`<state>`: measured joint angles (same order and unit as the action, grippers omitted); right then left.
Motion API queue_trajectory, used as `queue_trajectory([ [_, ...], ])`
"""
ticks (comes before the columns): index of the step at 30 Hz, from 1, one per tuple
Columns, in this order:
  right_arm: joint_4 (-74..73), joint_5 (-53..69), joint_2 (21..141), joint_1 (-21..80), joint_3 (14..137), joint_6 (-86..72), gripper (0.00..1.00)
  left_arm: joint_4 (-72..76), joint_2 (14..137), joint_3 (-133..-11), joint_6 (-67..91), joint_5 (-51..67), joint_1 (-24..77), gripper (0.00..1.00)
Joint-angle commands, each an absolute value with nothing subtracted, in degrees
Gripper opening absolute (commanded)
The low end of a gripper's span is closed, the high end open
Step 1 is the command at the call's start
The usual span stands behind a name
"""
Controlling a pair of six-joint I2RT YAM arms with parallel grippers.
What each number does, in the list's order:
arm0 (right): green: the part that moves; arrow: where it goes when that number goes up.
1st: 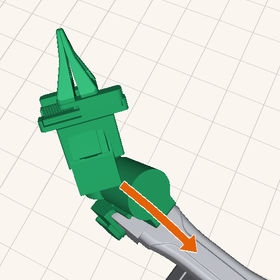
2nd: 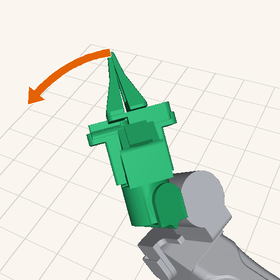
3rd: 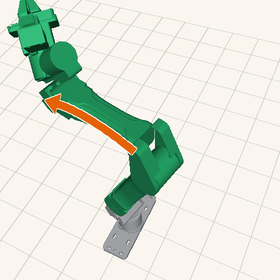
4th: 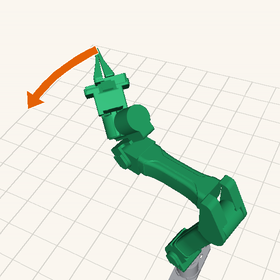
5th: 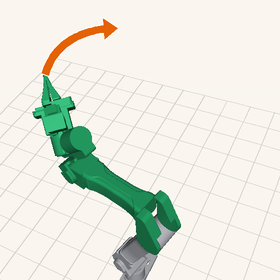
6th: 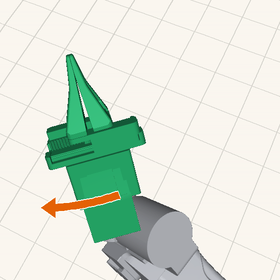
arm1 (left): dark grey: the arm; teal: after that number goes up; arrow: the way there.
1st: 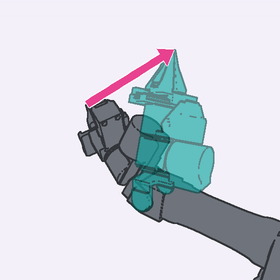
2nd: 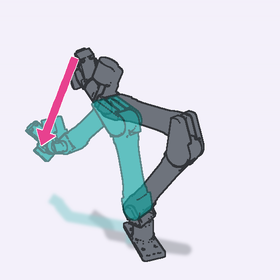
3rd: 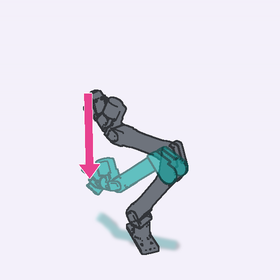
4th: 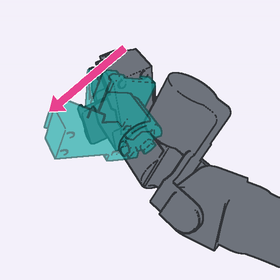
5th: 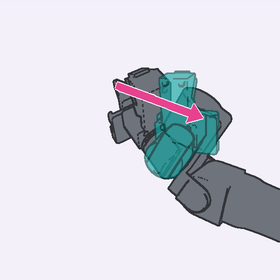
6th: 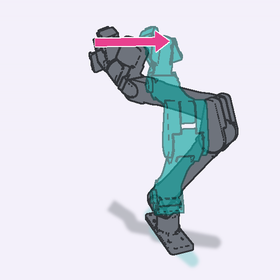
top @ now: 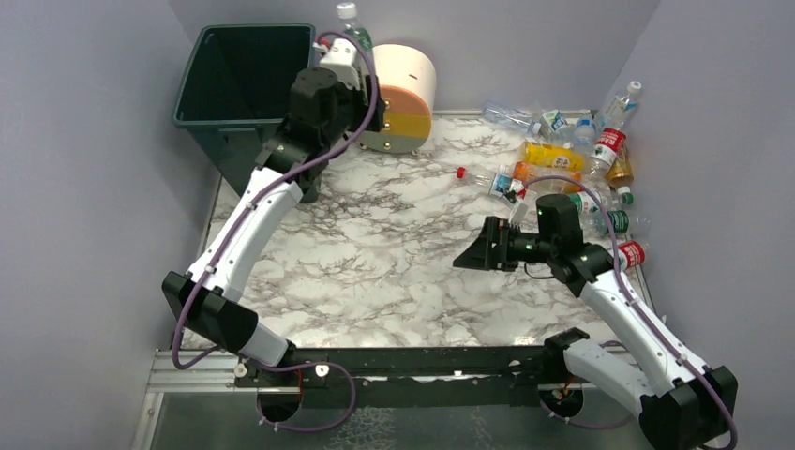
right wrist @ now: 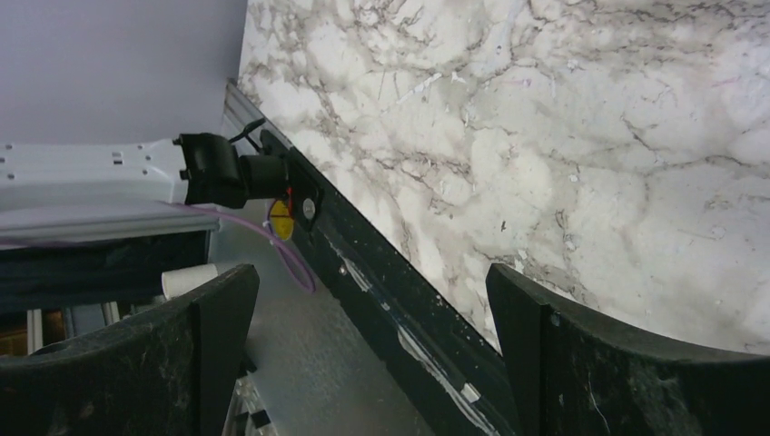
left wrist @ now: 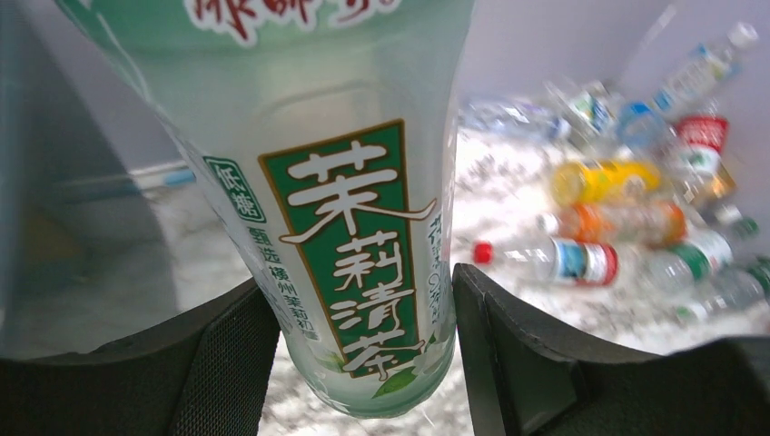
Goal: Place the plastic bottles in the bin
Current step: Pick up the plastic bottle at the center of the board, then place the plastic bottle in the trash bin.
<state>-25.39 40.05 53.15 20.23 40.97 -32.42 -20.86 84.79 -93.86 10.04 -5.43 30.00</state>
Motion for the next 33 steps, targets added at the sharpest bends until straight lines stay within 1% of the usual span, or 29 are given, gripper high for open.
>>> queue_trajectory([
  [1,-29.8,43.9,50.2,20.0,39.4,-30.4,0.99,-22.1,86.7,-101.0,9.8,-0.8,23.2,0.68],
  [16,-32.0,45.0,44.9,20.0,37.2,-31.1,0.99,-23.5,94.3,-116.5,12.8,6.4,4.5,0.68],
  [25,-36.2,41.8,44.9,20.0,39.2,-26.9,0.99,-22.0,97.1,-115.9,15.8,9.1,-3.6,0.68],
  [29,-34.7,42.2,46.2,20.0,39.0,-27.0,0.99,-22.5,100.2,-115.5,15.1,9.8,-4.9,0.69],
  [33,-33.2,43.6,47.2,20.0,38.9,-27.2,0.99,-23.0,102.0,-114.1,14.4,8.9,-5.3,0.72],
])
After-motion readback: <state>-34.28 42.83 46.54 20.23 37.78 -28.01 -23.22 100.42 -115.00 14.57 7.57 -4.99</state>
